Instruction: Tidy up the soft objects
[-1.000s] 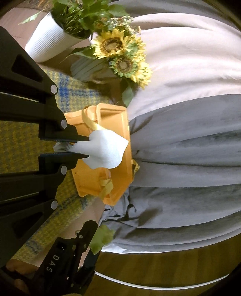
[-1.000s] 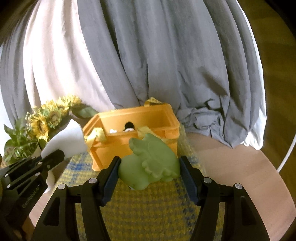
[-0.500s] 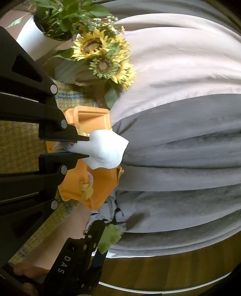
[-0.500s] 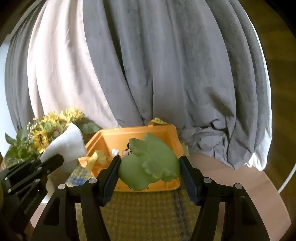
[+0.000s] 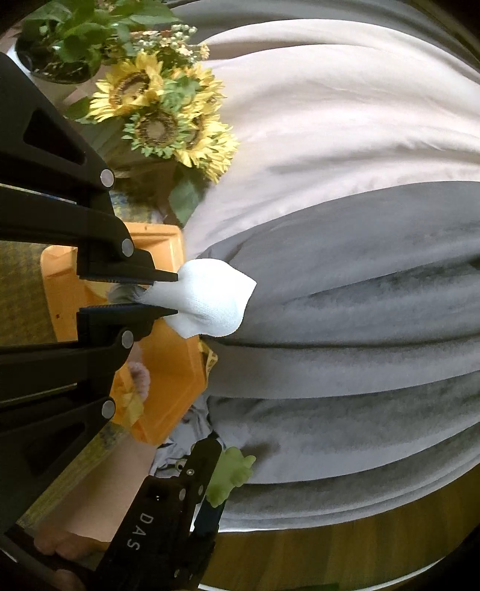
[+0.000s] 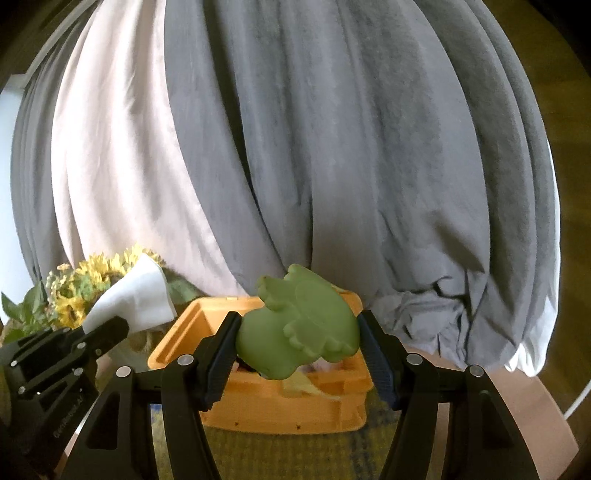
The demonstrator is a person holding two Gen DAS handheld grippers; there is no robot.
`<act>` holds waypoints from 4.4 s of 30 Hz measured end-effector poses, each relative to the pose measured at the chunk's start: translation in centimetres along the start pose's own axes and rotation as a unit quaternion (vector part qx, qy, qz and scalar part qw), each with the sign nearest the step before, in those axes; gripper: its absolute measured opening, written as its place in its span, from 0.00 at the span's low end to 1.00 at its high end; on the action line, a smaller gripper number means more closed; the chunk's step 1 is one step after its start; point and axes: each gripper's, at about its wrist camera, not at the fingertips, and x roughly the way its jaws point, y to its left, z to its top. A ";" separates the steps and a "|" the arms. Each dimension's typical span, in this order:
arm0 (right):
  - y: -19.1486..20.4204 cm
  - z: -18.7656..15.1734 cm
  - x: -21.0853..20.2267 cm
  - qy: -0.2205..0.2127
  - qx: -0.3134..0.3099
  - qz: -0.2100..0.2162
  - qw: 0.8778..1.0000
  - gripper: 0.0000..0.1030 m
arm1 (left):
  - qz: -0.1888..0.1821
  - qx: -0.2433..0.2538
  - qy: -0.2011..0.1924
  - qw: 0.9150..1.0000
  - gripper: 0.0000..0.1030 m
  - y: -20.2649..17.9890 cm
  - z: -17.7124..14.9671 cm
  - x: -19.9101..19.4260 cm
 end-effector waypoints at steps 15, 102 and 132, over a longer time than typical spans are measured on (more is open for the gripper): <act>0.0 0.9 6.0 0.005 -0.001 -0.001 1.000 0.62 | 0.011 0.010 0.014 1.000 0.10 0.7 0.3 5.7; 3.0 -5.4 -12.0 0.017 0.004 -0.088 0.996 0.96 | 0.066 -0.032 0.019 0.997 1.00 1.7 -4.3 -13.8; 1.7 -9.1 -27.5 0.000 0.003 -0.057 0.998 0.98 | 0.075 -0.055 -0.001 0.996 1.00 -3.4 -8.3 -29.3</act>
